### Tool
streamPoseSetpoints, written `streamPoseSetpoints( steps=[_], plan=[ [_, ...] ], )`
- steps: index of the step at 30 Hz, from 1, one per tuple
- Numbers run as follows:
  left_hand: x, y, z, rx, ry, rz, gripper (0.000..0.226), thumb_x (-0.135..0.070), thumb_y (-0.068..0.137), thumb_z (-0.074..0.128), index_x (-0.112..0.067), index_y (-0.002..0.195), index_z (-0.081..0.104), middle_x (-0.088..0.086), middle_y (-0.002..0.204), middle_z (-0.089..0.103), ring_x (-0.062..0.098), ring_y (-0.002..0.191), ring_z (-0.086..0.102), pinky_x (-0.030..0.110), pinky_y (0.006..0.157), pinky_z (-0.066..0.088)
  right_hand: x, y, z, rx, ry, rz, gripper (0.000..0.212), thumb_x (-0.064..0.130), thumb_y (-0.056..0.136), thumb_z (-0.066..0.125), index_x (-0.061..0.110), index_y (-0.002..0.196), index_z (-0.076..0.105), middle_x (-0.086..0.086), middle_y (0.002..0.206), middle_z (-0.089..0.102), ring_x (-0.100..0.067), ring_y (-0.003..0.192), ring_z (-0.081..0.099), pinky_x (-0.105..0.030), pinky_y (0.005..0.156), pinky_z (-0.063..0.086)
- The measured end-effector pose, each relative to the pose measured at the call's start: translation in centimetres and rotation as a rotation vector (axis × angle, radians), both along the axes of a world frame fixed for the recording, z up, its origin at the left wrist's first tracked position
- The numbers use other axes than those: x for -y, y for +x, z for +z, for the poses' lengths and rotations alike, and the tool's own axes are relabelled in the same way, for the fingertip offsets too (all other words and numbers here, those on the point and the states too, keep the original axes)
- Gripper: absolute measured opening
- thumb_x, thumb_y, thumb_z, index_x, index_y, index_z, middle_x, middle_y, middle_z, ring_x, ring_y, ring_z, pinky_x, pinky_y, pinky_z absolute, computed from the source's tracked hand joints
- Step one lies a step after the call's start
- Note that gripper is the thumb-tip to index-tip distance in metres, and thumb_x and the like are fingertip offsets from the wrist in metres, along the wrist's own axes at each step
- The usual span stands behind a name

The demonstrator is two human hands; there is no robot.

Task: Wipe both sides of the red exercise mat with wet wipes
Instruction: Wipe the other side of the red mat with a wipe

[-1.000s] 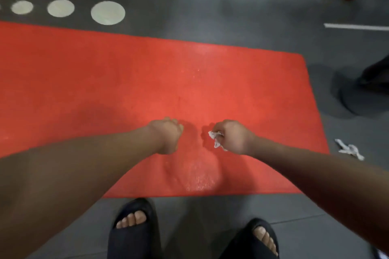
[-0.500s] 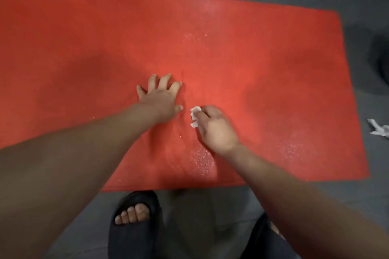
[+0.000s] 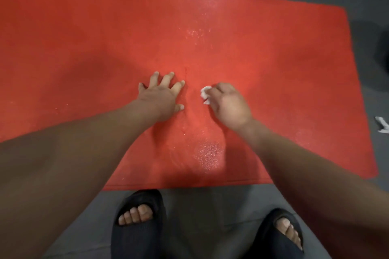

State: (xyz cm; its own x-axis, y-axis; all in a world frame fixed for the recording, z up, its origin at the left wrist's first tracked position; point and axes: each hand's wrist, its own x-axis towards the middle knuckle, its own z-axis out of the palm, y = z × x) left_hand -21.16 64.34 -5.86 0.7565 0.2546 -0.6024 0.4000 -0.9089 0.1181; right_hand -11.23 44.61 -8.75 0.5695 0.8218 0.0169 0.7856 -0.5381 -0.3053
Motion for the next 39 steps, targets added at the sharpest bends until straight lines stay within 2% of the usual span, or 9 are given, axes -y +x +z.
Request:
streamPoseSetpoints(
  steps=[3,6,13,16,20,24,27,31,39],
  plan=[
    [-0.1,0.2,0.2,0.009,-0.003,-0.02,0.078,-0.062,0.095,0.053,-0.042,0.159,0.011,-0.005,0.168,-0.001,0.035,0.153,-0.001,0.069,0.116,0.021,1.1,4.1,0.1,0.123,-0.024,-0.308,0.029,0.032,0.091,0.048,0.019,0.106,0.069,-0.015,0.094,0.062,-0.04,0.087,0.059,-0.045,0.073,0.05],
    [-0.5,0.7,0.5,0.015,0.014,-0.053,0.08,-0.066,0.092,0.056,-0.042,0.157,0.016,-0.004,0.165,0.006,0.036,0.151,0.008,0.071,0.112,0.026,0.0,4.6,0.4,0.057,-0.064,-0.593,0.024,0.026,0.092,0.054,0.014,0.108,0.066,-0.018,0.102,0.062,-0.042,0.095,0.058,-0.046,0.079,0.046],
    [-1.4,1.9,1.4,-0.008,0.075,-0.101,0.074,-0.069,0.084,0.063,-0.046,0.147,0.032,-0.002,0.151,0.028,0.039,0.138,0.027,0.075,0.108,0.025,-1.5,-1.6,0.1,0.022,0.012,0.015,0.026,0.031,0.095,0.055,0.017,0.113,0.066,-0.007,0.097,0.063,-0.034,0.088,0.057,-0.043,0.08,0.049],
    [-0.7,2.9,1.7,0.012,0.061,-0.044,0.057,-0.056,0.091,0.058,-0.04,0.143,0.041,0.003,0.145,0.034,0.043,0.138,0.028,0.078,0.111,0.015,-0.4,1.7,0.0,0.09,-0.022,0.051,0.028,0.03,0.092,0.048,0.023,0.113,0.066,-0.007,0.096,0.059,-0.034,0.089,0.056,-0.043,0.078,0.047],
    [-0.9,4.0,0.8,0.182,0.102,-0.014,0.046,-0.051,0.095,0.051,-0.027,0.134,0.048,0.01,0.139,0.041,0.039,0.136,0.032,0.072,0.115,0.017,1.0,6.9,-0.6,0.107,0.003,-0.339,0.037,0.033,0.09,0.04,0.019,0.108,0.069,-0.015,0.097,0.06,-0.041,0.092,0.058,-0.046,0.079,0.049],
    [-2.4,5.6,-1.6,0.427,0.093,0.062,0.049,-0.043,0.094,0.054,-0.012,0.131,0.053,0.018,0.14,0.044,0.04,0.136,0.034,0.058,0.118,0.024,-0.4,8.7,-0.6,-0.05,0.112,-0.719,0.041,0.029,0.089,0.039,0.012,0.108,0.071,-0.017,0.101,0.063,-0.04,0.094,0.061,-0.044,0.089,0.049],
    [-3.1,6.8,-3.4,0.587,0.082,0.115,0.047,-0.036,0.093,0.054,-0.007,0.129,0.056,0.022,0.143,0.046,0.044,0.14,0.034,0.058,0.119,0.023,-3.1,5.8,-0.9,-0.063,0.146,-0.447,0.034,0.03,0.095,0.044,0.009,0.105,0.069,-0.017,0.097,0.063,-0.037,0.085,0.062,-0.044,0.084,0.051],
    [-2.9,8.9,-5.0,0.7,0.105,0.2,0.043,-0.035,0.09,0.046,-0.006,0.12,0.058,0.02,0.136,0.052,0.042,0.131,0.043,0.057,0.115,0.029,-3.2,3.2,-0.8,-0.082,0.086,0.016,0.028,0.032,0.096,0.058,0.013,0.115,0.067,-0.008,0.098,0.06,-0.033,0.092,0.057,-0.041,0.085,0.048],
    [-1.7,9.1,-6.3,0.756,0.228,0.252,0.04,-0.032,0.094,0.044,-0.01,0.125,0.057,0.015,0.14,0.052,0.038,0.134,0.043,0.051,0.12,0.025,1.4,10.1,-1.0,0.026,0.122,-0.262,0.019,0.013,0.091,0.06,0.011,0.106,0.071,-0.013,0.101,0.057,-0.036,0.092,0.055,-0.042,0.085,0.048]
  ],
)
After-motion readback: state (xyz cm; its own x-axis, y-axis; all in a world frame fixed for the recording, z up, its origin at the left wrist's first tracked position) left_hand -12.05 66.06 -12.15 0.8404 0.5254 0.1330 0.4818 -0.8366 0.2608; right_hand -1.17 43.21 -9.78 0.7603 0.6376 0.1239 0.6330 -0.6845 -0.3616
